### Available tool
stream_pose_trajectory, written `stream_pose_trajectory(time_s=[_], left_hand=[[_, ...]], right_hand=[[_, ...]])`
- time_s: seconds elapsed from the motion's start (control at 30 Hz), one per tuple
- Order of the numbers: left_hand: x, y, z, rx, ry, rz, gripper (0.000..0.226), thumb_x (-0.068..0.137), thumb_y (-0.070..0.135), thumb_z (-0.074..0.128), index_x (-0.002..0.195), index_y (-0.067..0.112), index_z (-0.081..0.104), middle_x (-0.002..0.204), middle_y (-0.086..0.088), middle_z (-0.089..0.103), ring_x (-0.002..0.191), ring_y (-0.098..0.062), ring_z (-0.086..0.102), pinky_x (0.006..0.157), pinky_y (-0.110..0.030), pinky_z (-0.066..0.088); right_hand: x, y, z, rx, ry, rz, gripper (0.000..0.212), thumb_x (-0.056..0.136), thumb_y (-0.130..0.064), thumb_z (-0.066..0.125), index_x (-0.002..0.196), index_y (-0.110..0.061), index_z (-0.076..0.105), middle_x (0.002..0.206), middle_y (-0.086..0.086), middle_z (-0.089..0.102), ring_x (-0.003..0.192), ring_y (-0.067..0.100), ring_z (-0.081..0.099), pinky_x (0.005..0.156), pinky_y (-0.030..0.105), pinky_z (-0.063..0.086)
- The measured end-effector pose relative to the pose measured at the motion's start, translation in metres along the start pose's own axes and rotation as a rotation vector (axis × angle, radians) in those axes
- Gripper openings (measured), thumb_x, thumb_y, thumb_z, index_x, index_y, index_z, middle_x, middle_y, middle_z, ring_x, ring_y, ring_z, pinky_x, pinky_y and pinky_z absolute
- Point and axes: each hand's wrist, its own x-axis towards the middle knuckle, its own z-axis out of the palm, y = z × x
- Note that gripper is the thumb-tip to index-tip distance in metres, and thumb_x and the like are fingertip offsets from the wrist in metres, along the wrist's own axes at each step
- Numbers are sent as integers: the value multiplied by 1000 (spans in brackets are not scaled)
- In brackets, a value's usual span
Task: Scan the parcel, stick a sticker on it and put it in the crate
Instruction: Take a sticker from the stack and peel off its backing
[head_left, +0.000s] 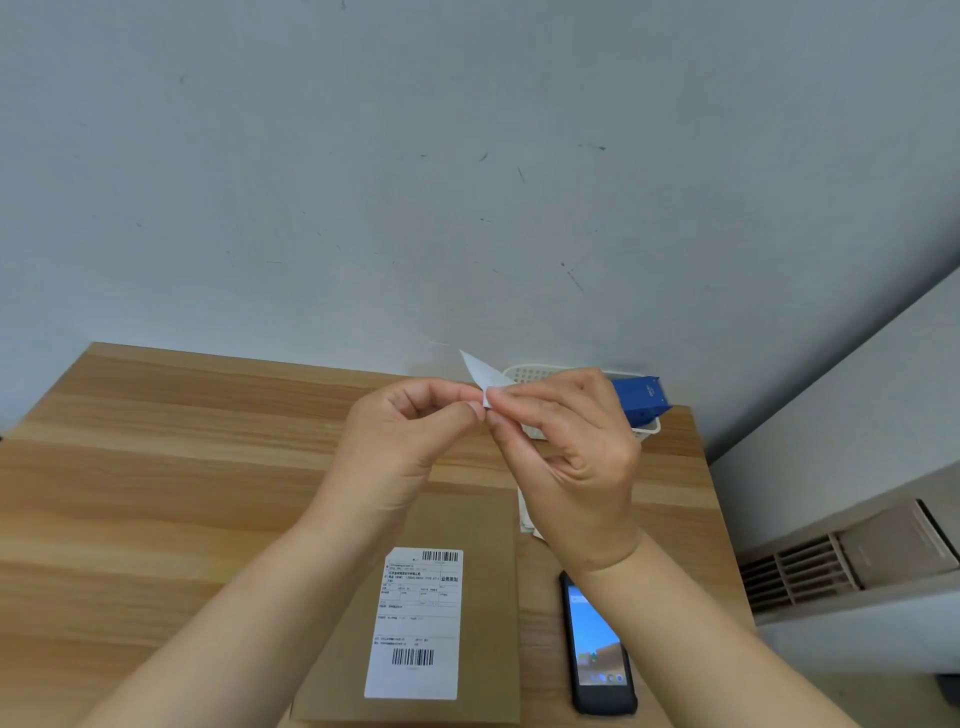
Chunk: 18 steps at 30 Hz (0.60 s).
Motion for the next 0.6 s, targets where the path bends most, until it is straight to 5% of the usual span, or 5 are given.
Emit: stream_pose_trajectory(time_s=[0.43,0.6], left_hand=[[11,1,5,7,32,17,20,75,2,66,62,16,70,62,7,71,65,-1,64,66,-10,47],[20,-4,9,19,26,13,14,75,7,68,66,17,71,71,2,73,77,-8,67,77,-20,47]], right_hand=[[4,9,3,-27,9,-26,4,80,-11,74,82,-8,76,83,-1,73,73,24,59,61,47,47],[6,17,2,-13,-7,34,5,79,-11,74,83,-9,76,82,-2,73,76,24,59,65,46,48]])
